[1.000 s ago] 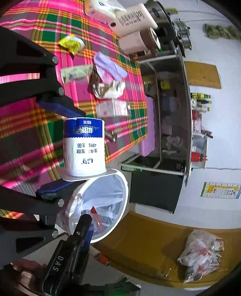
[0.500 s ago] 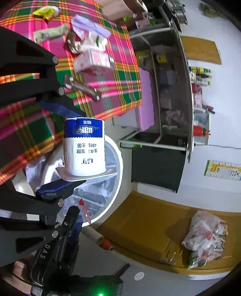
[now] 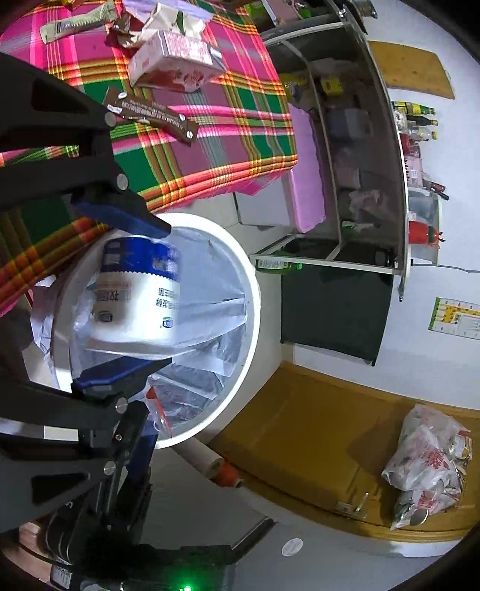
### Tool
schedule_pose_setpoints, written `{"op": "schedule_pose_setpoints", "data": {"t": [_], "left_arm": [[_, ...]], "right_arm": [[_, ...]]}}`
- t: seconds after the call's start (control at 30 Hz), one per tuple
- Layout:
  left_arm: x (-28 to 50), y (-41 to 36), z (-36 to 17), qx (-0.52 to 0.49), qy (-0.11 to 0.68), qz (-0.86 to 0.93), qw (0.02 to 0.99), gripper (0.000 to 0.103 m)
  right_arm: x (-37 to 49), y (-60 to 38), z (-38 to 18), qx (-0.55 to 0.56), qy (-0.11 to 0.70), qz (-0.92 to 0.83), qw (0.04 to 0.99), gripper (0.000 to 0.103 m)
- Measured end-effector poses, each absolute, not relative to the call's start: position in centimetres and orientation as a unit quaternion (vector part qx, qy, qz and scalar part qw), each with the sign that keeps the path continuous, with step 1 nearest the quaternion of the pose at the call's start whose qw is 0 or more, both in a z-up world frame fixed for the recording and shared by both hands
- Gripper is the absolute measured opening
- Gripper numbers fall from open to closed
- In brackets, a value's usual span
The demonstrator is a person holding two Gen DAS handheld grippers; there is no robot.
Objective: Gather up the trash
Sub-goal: 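Carry both cups over the bin and open both tools to drop them, then move both open tools back from the bin toward the table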
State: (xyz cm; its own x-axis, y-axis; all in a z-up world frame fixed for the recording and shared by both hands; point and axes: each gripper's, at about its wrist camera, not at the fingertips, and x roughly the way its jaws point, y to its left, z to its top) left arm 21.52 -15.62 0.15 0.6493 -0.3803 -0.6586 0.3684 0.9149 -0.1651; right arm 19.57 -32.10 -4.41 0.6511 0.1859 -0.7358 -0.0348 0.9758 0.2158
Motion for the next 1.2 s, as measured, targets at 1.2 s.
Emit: {"op": "schedule_pose_setpoints", "data": {"t": [1.2], "left_arm": [[14.0,-8.7,3.7,-0.022,0.314,-0.110,0.943,0.064]], "right_arm": [[14.3,-25.0,-0.6,0.038,0.371,0.145,0.916,0.044]]}}
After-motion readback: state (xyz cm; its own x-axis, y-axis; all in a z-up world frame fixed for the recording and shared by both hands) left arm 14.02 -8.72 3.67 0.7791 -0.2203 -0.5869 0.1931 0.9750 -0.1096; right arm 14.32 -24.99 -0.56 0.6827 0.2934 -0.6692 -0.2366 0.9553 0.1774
